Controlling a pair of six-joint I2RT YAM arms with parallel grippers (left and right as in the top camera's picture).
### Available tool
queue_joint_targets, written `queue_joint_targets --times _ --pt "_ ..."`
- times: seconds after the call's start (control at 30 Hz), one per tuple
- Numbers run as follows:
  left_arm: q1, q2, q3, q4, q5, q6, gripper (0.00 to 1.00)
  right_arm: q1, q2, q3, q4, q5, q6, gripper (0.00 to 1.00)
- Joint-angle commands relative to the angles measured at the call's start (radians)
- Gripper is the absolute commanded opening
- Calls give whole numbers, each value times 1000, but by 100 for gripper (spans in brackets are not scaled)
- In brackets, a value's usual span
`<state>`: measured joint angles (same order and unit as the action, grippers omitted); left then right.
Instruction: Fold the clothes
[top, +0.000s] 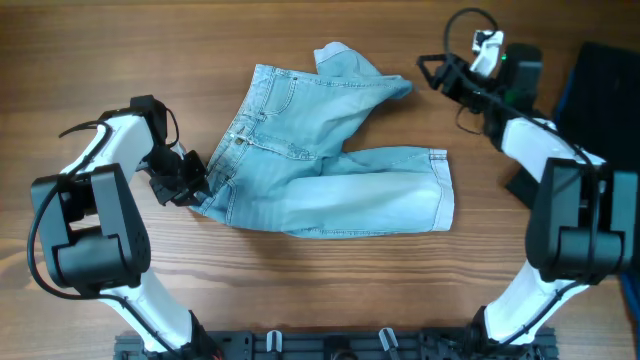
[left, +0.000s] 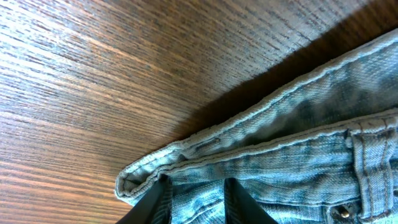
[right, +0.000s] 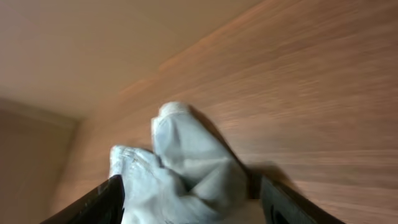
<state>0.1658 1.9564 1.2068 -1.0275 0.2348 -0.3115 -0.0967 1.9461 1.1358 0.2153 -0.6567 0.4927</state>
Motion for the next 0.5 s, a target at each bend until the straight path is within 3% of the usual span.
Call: queue_joint_targets --times 0.0,0.13,0.27,0.47 --pt "10 52 -31 25 -41 19 29 55 -19 11 -110 115 -172 76" --pt "10 52 -31 24 -40 19 31 114 -14 -5 -181 305 -249 74" --pt "10 52 -31 24 -40 16 34 159 26 -11 -197 372 -262 73" --pt "10 52 -31 24 -40 16 37 166 105 -10 -80 386 -253 63"
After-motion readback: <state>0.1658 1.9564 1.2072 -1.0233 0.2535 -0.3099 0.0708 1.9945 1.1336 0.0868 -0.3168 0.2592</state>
